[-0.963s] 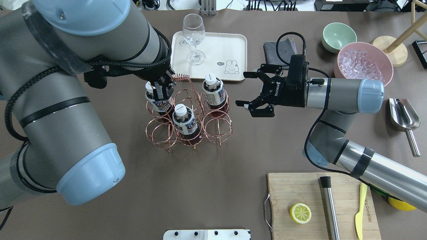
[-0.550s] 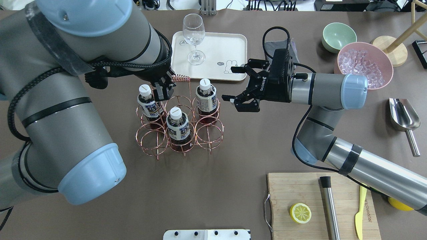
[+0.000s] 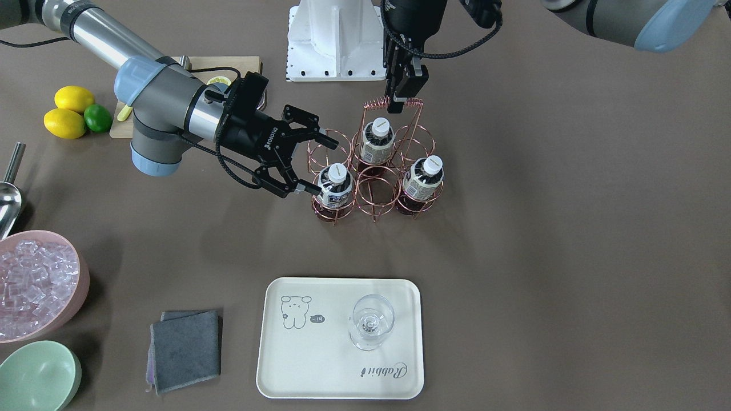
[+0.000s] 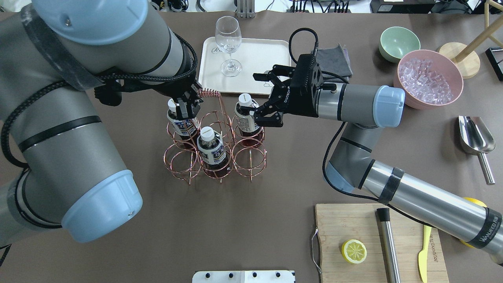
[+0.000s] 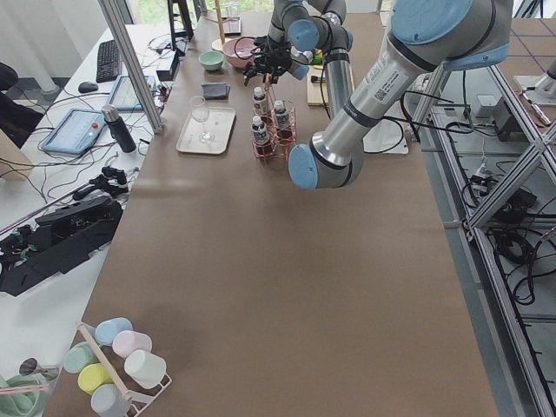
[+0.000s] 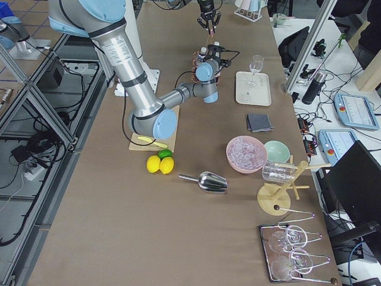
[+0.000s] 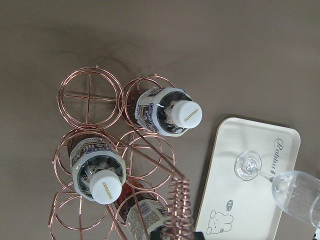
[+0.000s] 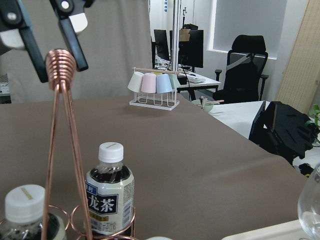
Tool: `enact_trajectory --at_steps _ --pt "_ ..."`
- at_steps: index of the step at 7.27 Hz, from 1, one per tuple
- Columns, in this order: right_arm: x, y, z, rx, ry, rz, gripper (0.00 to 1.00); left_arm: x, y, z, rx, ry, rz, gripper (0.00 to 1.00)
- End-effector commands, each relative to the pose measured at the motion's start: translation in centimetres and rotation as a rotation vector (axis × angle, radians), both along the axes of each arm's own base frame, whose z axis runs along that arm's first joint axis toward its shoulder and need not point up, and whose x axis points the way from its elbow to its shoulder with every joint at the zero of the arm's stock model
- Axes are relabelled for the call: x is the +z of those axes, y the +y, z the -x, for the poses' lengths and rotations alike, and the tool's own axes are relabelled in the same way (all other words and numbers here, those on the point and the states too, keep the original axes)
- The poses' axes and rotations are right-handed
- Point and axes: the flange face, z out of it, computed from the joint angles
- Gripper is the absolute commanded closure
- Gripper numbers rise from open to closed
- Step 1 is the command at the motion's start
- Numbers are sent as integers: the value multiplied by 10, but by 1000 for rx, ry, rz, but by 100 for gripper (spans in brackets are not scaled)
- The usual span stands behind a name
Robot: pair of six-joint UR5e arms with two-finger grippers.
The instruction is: Take tea from basket to plate
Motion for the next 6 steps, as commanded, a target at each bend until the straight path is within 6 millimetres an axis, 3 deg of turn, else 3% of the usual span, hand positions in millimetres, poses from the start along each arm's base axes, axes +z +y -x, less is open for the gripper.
enact_trajectory --at_steps 1,4,5,6 --pt "-3 -1 7 3 6 -7 8 1 -1 1 -2 -1 1 100" --pt "-13 6 21 -8 6 -3 33 2 -1 1 -3 -2 2 100" --pt "-10 9 24 -13 9 0 44 2 -1 1 -3 -2 2 100" --pt "-8 11 25 -17 9 2 63 2 -1 1 -3 -2 2 100"
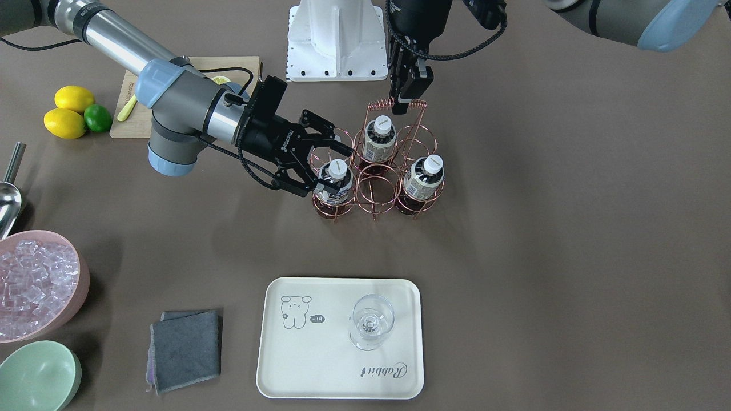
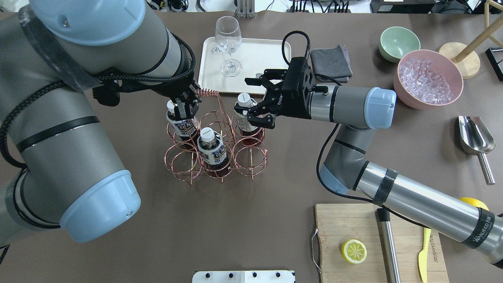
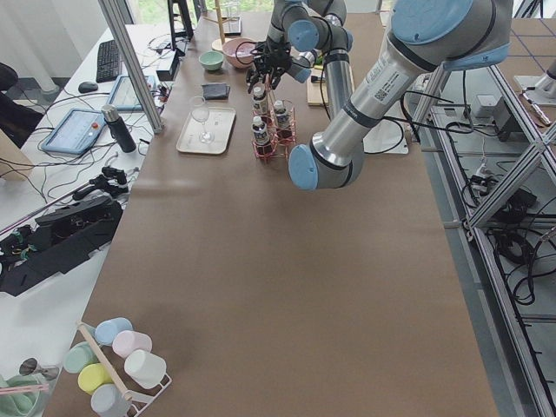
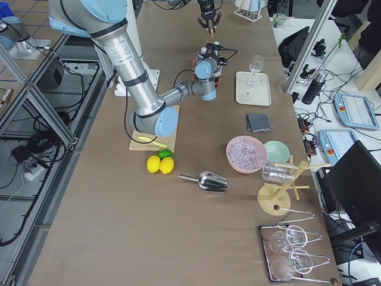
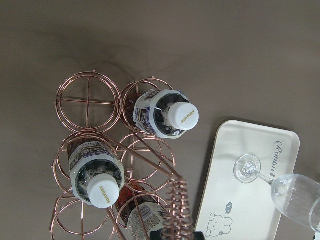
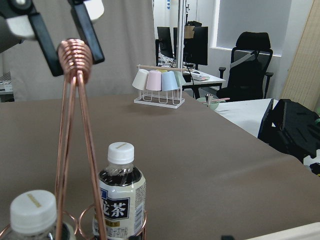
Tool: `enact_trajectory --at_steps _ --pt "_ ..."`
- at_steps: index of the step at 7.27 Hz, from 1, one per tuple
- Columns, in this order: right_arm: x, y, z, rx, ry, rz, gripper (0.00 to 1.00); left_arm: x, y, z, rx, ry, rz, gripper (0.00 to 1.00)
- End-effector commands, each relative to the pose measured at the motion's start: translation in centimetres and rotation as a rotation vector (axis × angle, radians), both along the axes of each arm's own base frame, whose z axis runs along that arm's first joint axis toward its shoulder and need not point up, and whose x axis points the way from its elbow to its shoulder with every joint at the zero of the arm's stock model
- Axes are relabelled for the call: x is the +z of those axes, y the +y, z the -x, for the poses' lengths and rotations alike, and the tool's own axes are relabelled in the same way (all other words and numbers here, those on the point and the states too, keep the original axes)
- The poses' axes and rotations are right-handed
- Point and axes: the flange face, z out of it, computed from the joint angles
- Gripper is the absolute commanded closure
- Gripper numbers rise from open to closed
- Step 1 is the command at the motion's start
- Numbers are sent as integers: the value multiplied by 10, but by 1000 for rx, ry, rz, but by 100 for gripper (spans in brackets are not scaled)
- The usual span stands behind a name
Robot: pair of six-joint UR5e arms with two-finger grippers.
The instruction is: Take tea from basket to plate
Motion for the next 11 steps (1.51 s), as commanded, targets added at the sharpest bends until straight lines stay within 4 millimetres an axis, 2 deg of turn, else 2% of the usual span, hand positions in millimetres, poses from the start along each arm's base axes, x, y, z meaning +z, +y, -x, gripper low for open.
enact_trajectory --at_steps 1,2,4,8,11 --pt "4 4 3 -8 2 8 85 0 0 0 0 0 0 100" --pt "7 3 2 -11 5 18 100 0 -1 1 -1 1 1 100" --pt "-4 4 -8 -2 -20 3 100 0 -1 2 -3 2 1 100" --pt "-52 -3 -57 22 -80 24 100 0 -4 5 -8 2 2 100" --pt "-96 -20 -117 64 -125 78 100 0 -3 5 -9 2 1 100"
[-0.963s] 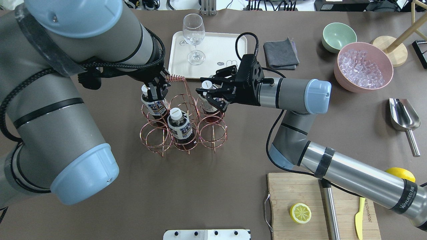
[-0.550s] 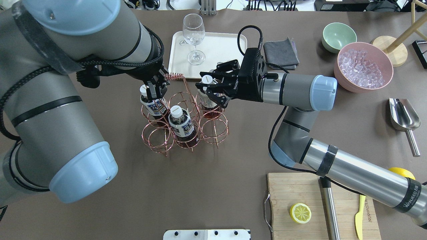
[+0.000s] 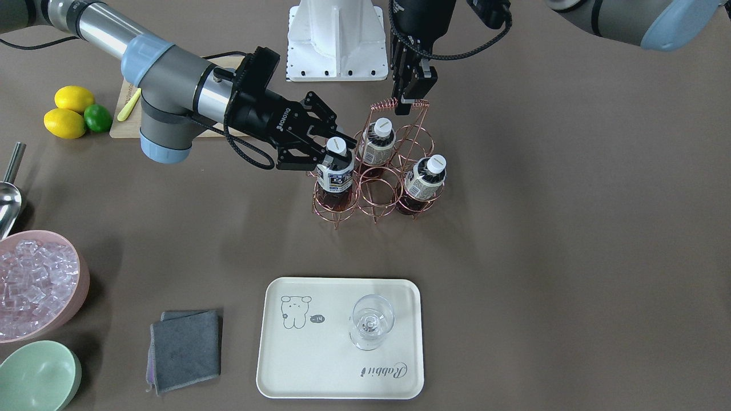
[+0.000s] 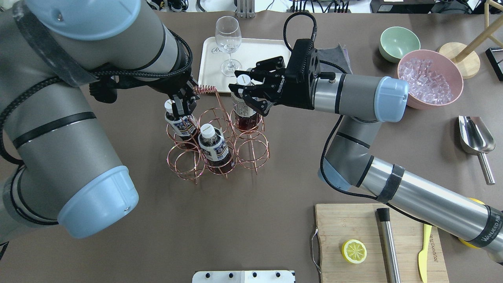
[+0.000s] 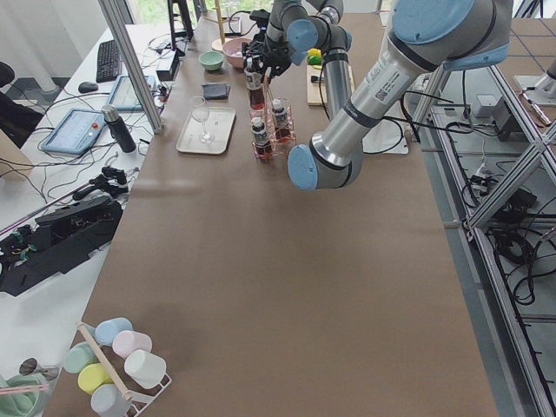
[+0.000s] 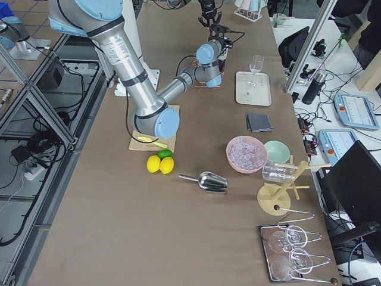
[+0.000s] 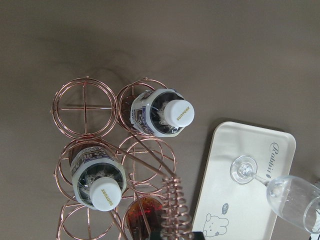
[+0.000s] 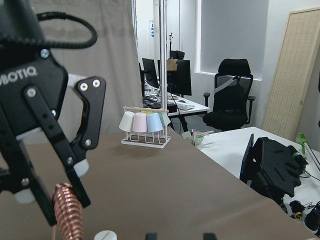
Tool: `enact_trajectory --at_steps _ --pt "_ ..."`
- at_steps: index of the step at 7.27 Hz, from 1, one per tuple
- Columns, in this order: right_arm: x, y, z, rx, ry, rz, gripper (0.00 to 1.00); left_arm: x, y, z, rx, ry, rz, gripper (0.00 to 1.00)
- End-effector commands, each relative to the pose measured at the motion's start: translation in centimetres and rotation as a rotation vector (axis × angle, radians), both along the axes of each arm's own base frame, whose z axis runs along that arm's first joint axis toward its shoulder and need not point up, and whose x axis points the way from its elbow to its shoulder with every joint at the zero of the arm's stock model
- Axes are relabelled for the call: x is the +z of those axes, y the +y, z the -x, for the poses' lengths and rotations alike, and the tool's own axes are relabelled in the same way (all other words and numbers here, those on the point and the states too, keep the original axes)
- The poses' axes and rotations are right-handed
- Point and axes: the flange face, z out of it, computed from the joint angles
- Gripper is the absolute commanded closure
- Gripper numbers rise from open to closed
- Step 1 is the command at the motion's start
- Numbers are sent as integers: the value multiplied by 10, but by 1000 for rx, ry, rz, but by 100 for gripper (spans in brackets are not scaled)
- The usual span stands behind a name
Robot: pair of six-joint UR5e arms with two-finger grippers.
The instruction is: Take tea from basket to plate
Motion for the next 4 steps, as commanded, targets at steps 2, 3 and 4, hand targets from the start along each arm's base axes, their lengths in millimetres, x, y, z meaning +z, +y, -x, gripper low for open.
enact_trajectory --at_steps 2,3,4 --pt "-32 -41 -76 89 -19 60 100 -1 -1 4 -5 4 -2 100" --pt "-28 -64 -103 147 -1 79 100 2 -1 5 -7 0 1 100" --pt "-15 -84 -115 184 23 98 100 6 1 7 -6 -1 3 100"
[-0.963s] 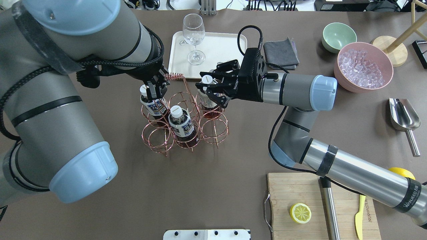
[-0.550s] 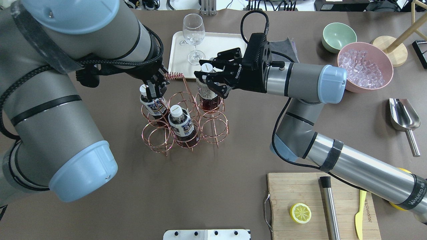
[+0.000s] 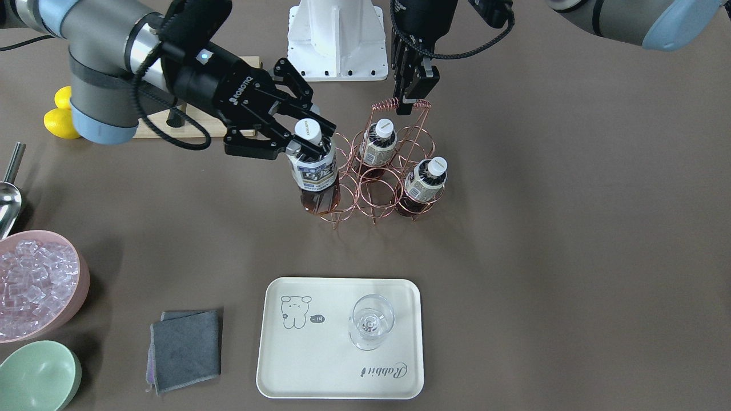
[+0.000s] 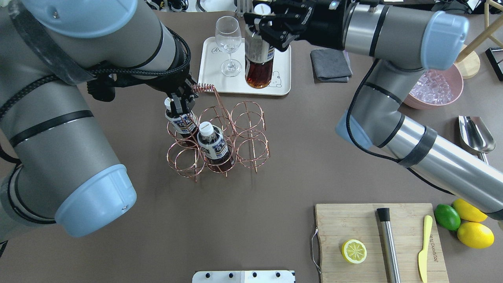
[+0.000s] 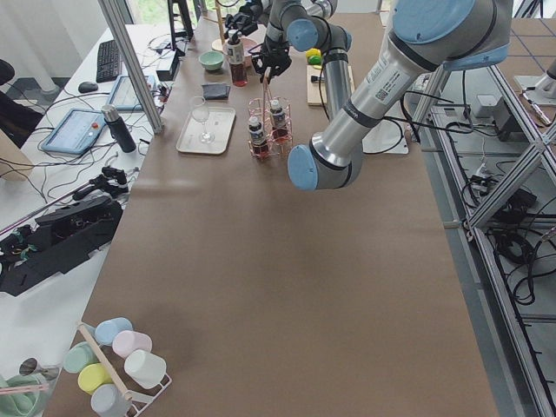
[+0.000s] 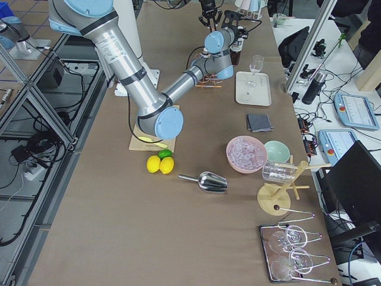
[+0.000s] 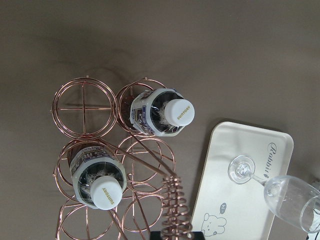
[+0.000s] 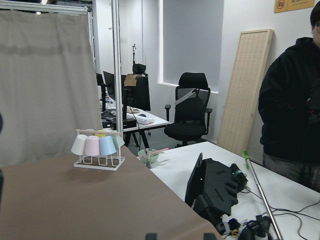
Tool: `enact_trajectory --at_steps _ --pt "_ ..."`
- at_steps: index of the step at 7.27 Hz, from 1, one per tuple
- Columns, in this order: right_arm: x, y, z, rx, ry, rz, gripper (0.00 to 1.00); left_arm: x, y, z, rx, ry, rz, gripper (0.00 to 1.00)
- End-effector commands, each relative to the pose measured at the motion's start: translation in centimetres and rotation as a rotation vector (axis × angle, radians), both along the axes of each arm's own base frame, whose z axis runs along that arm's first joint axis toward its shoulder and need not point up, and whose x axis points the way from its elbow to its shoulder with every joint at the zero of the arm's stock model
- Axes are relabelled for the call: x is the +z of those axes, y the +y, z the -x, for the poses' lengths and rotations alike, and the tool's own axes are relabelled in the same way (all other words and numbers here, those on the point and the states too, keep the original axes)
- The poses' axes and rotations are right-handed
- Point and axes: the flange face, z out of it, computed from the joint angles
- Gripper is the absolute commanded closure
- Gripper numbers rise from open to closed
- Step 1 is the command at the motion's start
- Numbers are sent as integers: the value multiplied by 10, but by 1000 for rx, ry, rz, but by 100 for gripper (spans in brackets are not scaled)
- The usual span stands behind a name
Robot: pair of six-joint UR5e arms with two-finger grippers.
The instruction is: Take tea from basket to plate
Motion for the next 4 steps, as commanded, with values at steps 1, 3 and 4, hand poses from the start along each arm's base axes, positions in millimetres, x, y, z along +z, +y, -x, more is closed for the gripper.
enact_trajectory --at_steps 1,3,4 --pt "32 -59 -37 108 70 68 100 7 3 3 10 1 13 100" --pt "54 -120 -34 164 130 132 100 5 2 8 8 5 14 100" --pt "62 -143 -26 204 131 155 100 5 -4 22 -1 8 23 100"
